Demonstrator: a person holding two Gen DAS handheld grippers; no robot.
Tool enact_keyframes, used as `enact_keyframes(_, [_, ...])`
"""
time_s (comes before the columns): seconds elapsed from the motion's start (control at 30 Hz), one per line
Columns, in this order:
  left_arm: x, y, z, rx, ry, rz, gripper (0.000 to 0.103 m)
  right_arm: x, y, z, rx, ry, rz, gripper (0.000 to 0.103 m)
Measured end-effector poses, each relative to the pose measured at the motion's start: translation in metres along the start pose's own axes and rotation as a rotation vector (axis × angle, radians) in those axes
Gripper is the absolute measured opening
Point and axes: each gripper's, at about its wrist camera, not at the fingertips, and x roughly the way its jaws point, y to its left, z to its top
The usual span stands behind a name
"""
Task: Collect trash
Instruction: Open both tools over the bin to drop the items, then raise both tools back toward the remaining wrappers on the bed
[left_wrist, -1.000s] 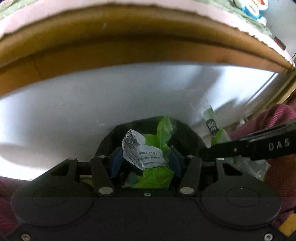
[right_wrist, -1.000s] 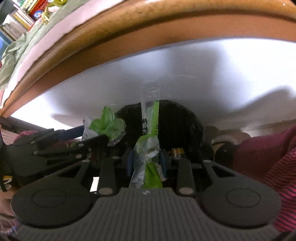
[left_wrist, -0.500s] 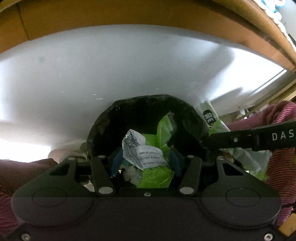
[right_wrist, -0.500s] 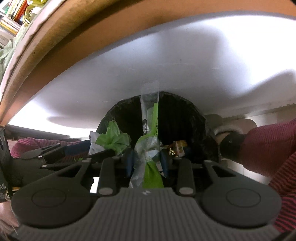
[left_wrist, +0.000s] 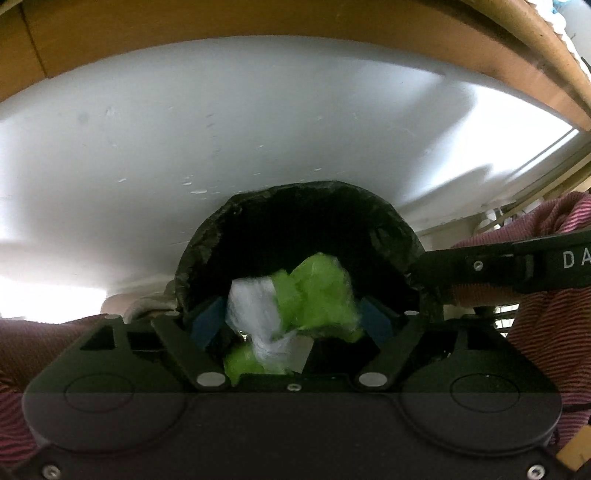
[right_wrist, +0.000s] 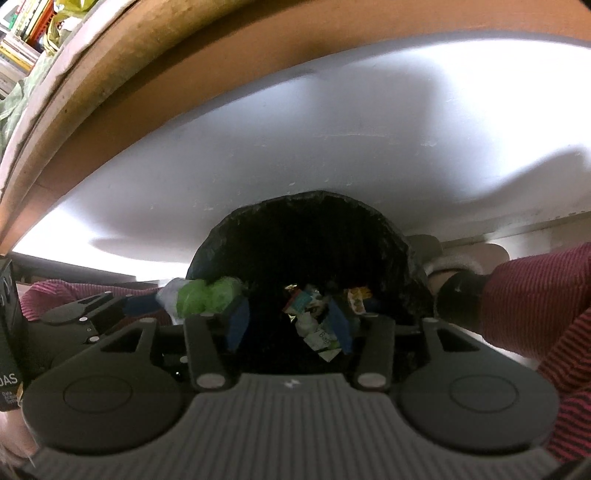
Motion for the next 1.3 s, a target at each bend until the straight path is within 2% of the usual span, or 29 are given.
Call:
enact_keyframes(0.27, [-0.004, -0.001, -0.001, 0.006, -0.006, -0.006, 0.086, -0.004, 0.001, 0.000, -0.004, -0.011, -0.010, 0.064])
enact_keyframes(0.6, [-0.015, -0.004, -0.001, 0.015, -0.034, -0.010, 0.086, -0.011, 0.004, -0.001, -0.024, -0.030, -0.014, 0.065])
enact_keyframes(0.73, [-0.034, -0.007, 0.003, 0.036, -0.089, -0.012, 0.086, -0.025, 0.011, 0.000, -0.074, -0.068, -0.018, 0.066])
enact_keyframes(0.93, [-0.083, -0.017, 0.013, 0.103, -0.231, -0.002, 0.087, -0.064, 0.025, 0.011, -0.182, -0.143, 0.054, 0.072])
enact_keyframes(1.07, [-0.108, -0.018, 0.021, 0.117, -0.315, 0.003, 0.092, -0.090, 0.038, 0.017, -0.264, -0.213, 0.065, 0.074])
enact_keyframes(1.3, [-0.138, -0.021, 0.033, 0.129, -0.411, 0.003, 0.092, -0.117, 0.053, 0.026, -0.336, -0.294, 0.087, 0.077])
